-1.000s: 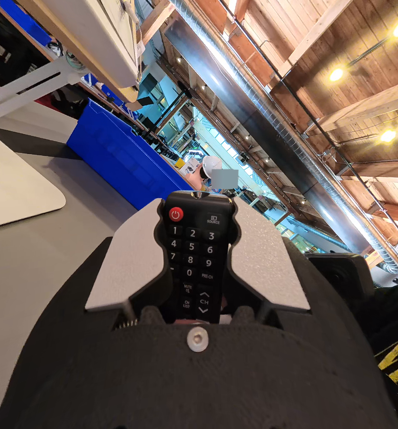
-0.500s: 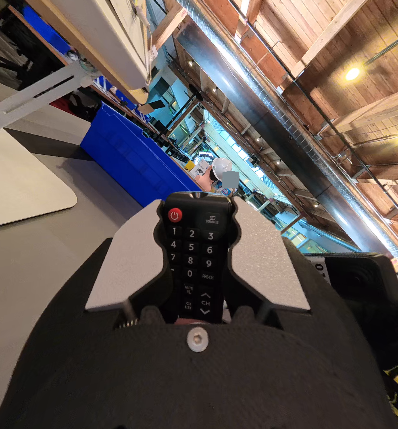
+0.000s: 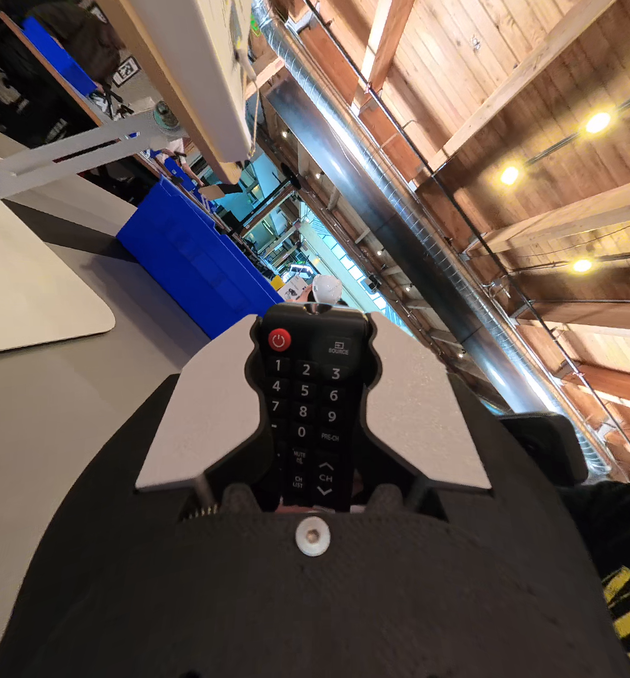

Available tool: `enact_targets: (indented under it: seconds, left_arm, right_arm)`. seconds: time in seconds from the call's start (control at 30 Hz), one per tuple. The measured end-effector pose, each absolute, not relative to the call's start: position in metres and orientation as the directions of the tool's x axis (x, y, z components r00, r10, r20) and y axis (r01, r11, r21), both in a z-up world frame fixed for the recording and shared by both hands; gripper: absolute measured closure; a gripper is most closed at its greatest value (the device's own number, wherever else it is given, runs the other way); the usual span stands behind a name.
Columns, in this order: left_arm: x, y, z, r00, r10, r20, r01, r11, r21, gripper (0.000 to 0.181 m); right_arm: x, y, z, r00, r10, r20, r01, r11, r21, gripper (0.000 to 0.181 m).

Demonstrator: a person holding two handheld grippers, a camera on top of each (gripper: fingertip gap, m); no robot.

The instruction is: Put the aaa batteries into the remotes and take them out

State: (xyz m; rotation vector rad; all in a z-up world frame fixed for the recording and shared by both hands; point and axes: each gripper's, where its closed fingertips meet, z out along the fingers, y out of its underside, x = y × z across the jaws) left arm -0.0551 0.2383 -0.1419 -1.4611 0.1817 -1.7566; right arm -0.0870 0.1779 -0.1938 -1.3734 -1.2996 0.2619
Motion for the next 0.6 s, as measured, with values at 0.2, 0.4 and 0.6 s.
enact_targets:
  seconds: [0.2, 0.4, 0.6]
  left_arm:
    - [-0.054, 0.238, -0.140, -0.012, -0.669, 0.743, 0.462, -0.663, -0.589, 0.129]
    - [-0.050, 0.233, -0.138, 0.042, -0.696, 0.717, 0.435, -0.633, -0.640, 0.129]
    - [-0.044, 0.230, -0.138, 0.056, -0.708, 0.704, 0.407, -0.628, -0.664, 0.130]
  right_arm:
    - [-0.089, 0.179, -0.189, 0.385, 0.726, 0.569, 0.508, 0.348, -0.788, 0.129]
    - [-0.086, 0.177, -0.193, 0.357, 0.782, 0.512, 0.519, 0.289, -0.804, 0.131]
    - [-0.081, 0.175, -0.189, 0.336, 0.802, 0.493, 0.527, 0.273, -0.805, 0.137]
